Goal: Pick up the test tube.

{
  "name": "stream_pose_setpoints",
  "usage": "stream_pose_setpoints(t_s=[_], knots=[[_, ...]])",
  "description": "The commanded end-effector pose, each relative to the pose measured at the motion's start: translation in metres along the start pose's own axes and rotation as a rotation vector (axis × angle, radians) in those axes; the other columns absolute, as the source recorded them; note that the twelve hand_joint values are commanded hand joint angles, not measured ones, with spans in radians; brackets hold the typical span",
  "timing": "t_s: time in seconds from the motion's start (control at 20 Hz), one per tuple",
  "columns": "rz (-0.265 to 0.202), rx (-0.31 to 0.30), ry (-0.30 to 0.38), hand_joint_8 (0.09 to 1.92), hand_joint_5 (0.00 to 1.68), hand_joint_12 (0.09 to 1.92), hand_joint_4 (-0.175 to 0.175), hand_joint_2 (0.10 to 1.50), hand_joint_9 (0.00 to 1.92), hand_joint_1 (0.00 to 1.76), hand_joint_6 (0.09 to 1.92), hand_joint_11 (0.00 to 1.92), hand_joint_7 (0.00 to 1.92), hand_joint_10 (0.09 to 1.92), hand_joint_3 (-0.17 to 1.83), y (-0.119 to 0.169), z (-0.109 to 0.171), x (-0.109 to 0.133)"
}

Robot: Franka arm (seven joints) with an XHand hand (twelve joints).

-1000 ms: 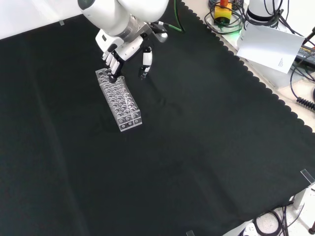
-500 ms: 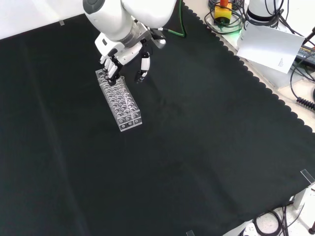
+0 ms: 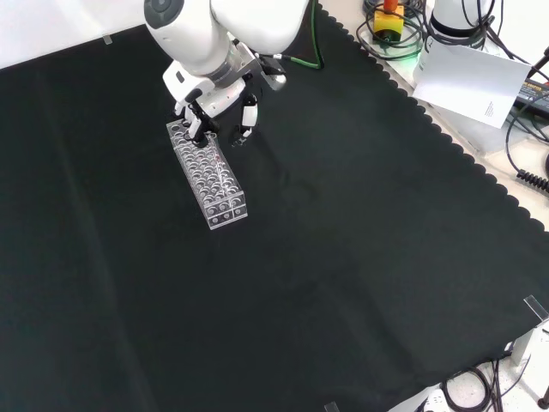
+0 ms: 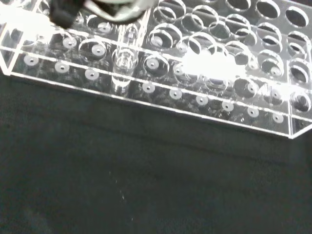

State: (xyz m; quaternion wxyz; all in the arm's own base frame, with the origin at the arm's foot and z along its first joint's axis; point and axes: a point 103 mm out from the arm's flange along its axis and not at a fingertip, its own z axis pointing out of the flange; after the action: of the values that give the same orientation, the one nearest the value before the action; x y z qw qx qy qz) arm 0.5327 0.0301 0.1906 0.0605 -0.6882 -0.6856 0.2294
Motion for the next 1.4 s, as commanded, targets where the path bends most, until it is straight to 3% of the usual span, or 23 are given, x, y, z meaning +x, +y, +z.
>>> stream_pose_setpoints(t_s=[0.05,0.2,0.45,0.5,0.55,0.65,0.8,1.0,1.25,1.4], knots=[[0.012,-0.083,0.012,0.69,1.01,1.24,-0.102,0.87,1.23,1.09,0.83,0.76,1.4,0.58,0.37,0.003,-0.008,-0.001],[0.01,-0.081,0.015,0.65,1.06,1.21,-0.079,0.99,1.31,1.13,0.86,0.8,1.46,0.54,0.16,0.006,-0.01,0.001],[-0.005,-0.061,0.022,0.65,1.05,1.2,-0.066,1.03,1.3,1.12,0.9,0.81,1.4,0.54,0.1,0.01,-0.01,0.004],[-0.004,-0.052,0.025,0.67,1.0,1.2,-0.1,1.01,1.28,1.1,0.86,0.81,1.36,0.55,0.09,0.011,-0.01,0.005],[-0.005,-0.042,0.028,0.7,0.96,1.2,-0.124,0.96,1.25,1.08,0.82,0.79,1.31,0.58,0.14,0.011,-0.01,0.005],[-0.004,-0.019,0.036,0.76,0.9,1.22,-0.137,0.8,1.2,1.06,0.8,0.76,1.22,0.63,0.4,0.012,-0.01,0.005],[-0.004,0.047,0.044,0.85,0.76,1.27,-0.101,0.65,1.06,1.04,0.85,0.68,1.01,0.72,0.67,0.015,-0.009,0.006],[-0.012,0.067,0.046,0.9,0.55,1.35,-0.057,0.59,0.9,1.0,0.87,0.53,0.79,0.8,0.72,0.015,-0.008,0.009],[-0.021,0.043,0.041,0.88,0.53,1.36,-0.055,0.59,0.88,1.0,0.86,0.51,0.85,0.81,0.71,0.014,-0.008,0.012],[-0.024,0.023,0.041,0.82,0.62,1.33,-0.07,0.6,0.96,1.01,0.83,0.56,1.0,0.75,0.7,0.014,-0.008,0.013]])
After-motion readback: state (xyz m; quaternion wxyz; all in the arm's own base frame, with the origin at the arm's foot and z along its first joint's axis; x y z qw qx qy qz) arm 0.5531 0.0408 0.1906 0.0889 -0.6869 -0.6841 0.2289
